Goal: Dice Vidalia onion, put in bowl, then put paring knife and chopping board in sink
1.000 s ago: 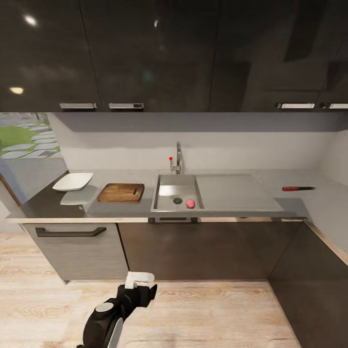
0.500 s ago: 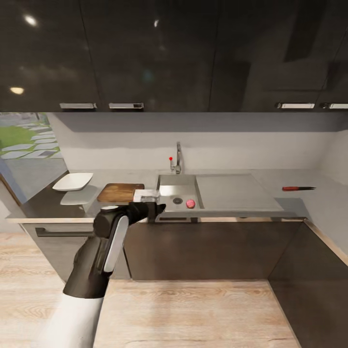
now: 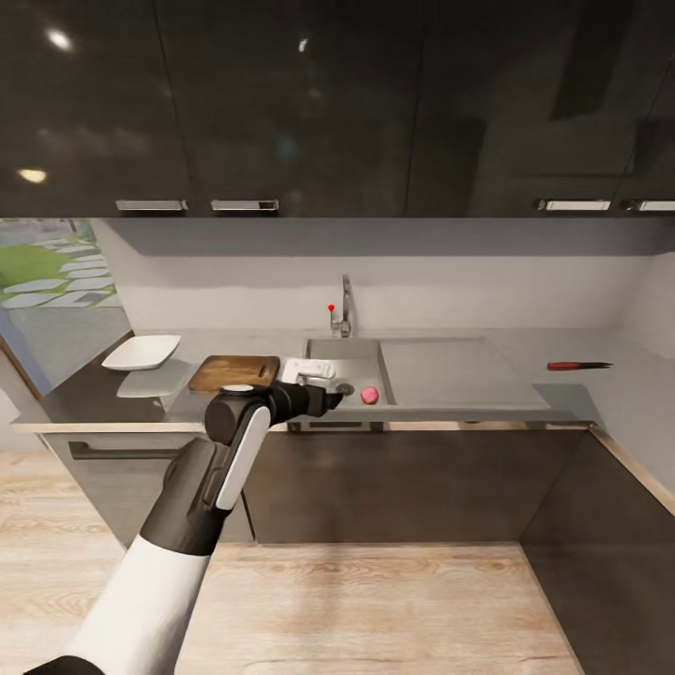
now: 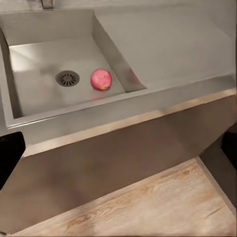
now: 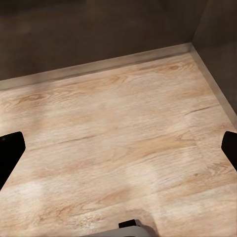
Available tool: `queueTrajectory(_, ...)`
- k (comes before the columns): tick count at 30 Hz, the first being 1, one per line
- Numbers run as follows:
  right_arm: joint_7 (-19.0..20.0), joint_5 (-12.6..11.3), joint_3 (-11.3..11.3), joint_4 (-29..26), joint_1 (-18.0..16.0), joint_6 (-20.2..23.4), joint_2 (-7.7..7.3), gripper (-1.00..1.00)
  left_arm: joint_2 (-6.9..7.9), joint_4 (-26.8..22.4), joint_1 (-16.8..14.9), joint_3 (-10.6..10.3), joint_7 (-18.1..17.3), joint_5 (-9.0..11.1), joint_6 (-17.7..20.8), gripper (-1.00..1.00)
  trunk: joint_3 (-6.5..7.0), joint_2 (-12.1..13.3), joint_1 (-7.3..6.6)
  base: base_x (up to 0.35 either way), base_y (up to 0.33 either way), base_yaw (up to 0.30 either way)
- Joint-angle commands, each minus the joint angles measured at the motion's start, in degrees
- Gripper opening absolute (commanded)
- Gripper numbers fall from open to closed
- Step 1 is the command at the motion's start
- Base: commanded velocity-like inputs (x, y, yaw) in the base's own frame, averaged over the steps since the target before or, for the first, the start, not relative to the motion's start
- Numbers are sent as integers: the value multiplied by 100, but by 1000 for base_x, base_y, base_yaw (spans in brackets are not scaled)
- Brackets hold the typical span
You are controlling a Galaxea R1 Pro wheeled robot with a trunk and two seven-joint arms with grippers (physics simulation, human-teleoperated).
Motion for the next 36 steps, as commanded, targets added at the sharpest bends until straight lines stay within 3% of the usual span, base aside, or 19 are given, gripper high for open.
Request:
queueTrajectory(1, 0, -9, -8, -9, 2, -5, 4, 100, 16, -15, -7, -44, 5, 8, 23, 100, -11, -12, 4, 0, 0, 0)
queueTrajectory(5, 0, -9, -8, -9, 2, -9, 4, 100, 104, -60, -10, -191, 4, -4, 25, 100, -11, -12, 4, 0, 0, 0)
queueTrajectory(15, 0, -9, -8, -11, 2, -6, 4, 100, 124, -45, -10, -205, 6, -7, 16, 100, -11, -12, 4, 42, -5, 0)
queueTrajectory(36, 0, -9, -8, -7, 2, -2, 5, 100, 132, 73, -10, -200, 4, -16, -1, 100, -11, -12, 4, 260, -168, 0)
